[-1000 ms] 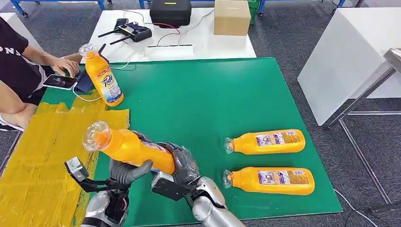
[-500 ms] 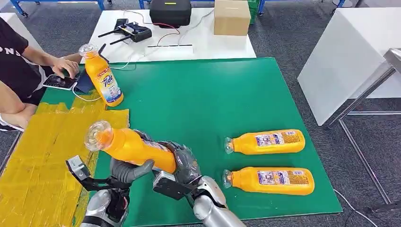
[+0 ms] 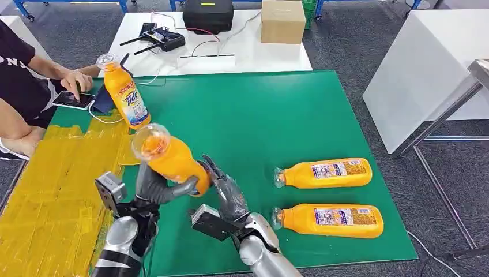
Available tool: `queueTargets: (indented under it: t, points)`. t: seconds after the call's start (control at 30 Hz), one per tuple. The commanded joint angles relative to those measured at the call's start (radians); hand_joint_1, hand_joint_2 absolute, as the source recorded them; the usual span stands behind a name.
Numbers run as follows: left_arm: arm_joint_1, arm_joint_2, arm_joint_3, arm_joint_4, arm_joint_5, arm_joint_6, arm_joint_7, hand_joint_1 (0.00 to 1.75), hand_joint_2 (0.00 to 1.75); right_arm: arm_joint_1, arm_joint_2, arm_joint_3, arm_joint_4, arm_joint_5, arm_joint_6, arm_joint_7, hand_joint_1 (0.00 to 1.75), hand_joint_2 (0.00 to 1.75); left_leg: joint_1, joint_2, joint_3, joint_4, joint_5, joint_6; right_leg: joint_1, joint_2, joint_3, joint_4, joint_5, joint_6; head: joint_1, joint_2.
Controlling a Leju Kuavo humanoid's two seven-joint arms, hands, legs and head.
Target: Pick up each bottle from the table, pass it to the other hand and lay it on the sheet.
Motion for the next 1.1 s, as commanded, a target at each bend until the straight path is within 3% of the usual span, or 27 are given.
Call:
queueTargets:
  t: [0.03,0.3,0.83,0.97,1.1]
  points:
    - [-0.187,0.048,0.067,0.003,-0.21,0.144,0.079,1.75,1.75,0.081,-0.023,-0.106,-0.303,0.003,0.021,0.004,0.0,1.75,0.002,-0.005,-0.001,0.002,-0.001,-0.002,0.002,-0.006,0.001,0.001,-0.002,-0.001,0.0,0.0]
    - [-0.248,0.076,0.073,0.015,-0.427,0.271,0.155,1.75,1.75,0.119,-0.05,-0.158,-0.479,-0.008,-0.01,0.015,0.0,1.75,0.001,-0.002,-0.001,0.001,0.0,-0.001,0.001,-0.003,0.0,0.0,-0.001,0.0,0.0,0.0]
    - [-0.279,0.089,0.057,0.06,-0.519,0.317,0.173,1.75,1.75,0.115,-0.053,-0.169,-0.477,-0.016,-0.008,0.021,0.0,1.75,0.001,-0.002,0.002,0.0,0.0,-0.002,0.001,-0.003,0.003,0.0,-0.001,0.0,0.0,0.0]
    - [-0.399,0.159,-0.016,0.301,-0.949,0.449,0.312,1.75,1.75,0.083,-0.068,-0.218,-0.477,-0.071,-0.006,0.066,0.0,1.75,0.001,-0.004,0.0,0.0,0.001,-0.002,0.001,-0.005,0.002,0.0,-0.001,0.0,0.0,0.0]
    - [-0.497,0.199,-0.062,0.604,-1.206,0.521,0.383,1.75,1.75,0.071,-0.084,-0.241,-0.466,-0.107,-0.005,0.064,0.0,1.75,0.0,-0.005,0.002,-0.001,0.002,-0.002,0.0,-0.006,0.004,-0.001,0.0,0.0,0.0,0.0]
